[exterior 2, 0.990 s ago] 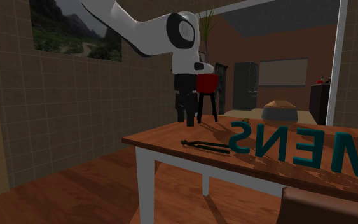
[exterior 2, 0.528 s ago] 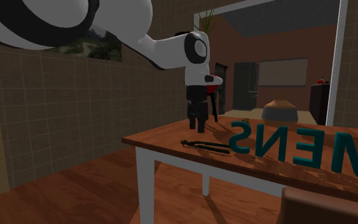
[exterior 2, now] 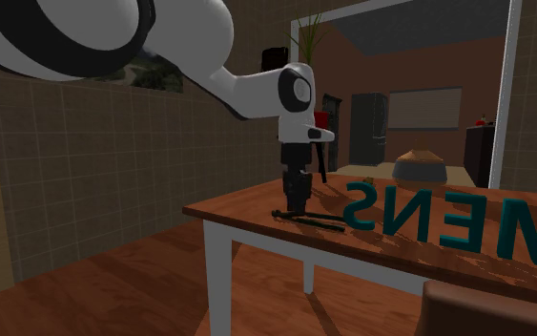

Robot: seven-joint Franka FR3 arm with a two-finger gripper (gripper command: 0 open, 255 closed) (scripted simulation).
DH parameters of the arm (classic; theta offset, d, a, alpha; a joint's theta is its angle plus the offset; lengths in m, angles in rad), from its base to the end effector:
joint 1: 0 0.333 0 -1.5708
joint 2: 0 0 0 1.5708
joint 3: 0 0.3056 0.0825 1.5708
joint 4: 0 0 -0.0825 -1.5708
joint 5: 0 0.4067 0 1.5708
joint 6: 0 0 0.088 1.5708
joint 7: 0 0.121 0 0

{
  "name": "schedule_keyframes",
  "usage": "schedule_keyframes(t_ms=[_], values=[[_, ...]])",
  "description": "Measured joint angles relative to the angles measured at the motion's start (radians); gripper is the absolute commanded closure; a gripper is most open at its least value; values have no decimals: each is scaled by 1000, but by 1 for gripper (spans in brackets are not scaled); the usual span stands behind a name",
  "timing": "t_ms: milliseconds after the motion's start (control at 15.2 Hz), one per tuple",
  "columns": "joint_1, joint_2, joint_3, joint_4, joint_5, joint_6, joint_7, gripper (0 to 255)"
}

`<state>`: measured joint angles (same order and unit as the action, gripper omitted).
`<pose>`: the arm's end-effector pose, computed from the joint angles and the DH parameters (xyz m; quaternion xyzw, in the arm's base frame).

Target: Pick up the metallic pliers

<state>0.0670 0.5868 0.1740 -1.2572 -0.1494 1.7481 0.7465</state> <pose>0.7158 0.1331 0.3871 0.9681 -0.2457 -0.0271 0.0422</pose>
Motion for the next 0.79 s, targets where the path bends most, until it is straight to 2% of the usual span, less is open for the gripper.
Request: schedule_keyframes(t_ms=[594,792], values=[[0,-1,0,-5,0,4,0,255],[0,-4,0,17,1,-20,-2,255]])
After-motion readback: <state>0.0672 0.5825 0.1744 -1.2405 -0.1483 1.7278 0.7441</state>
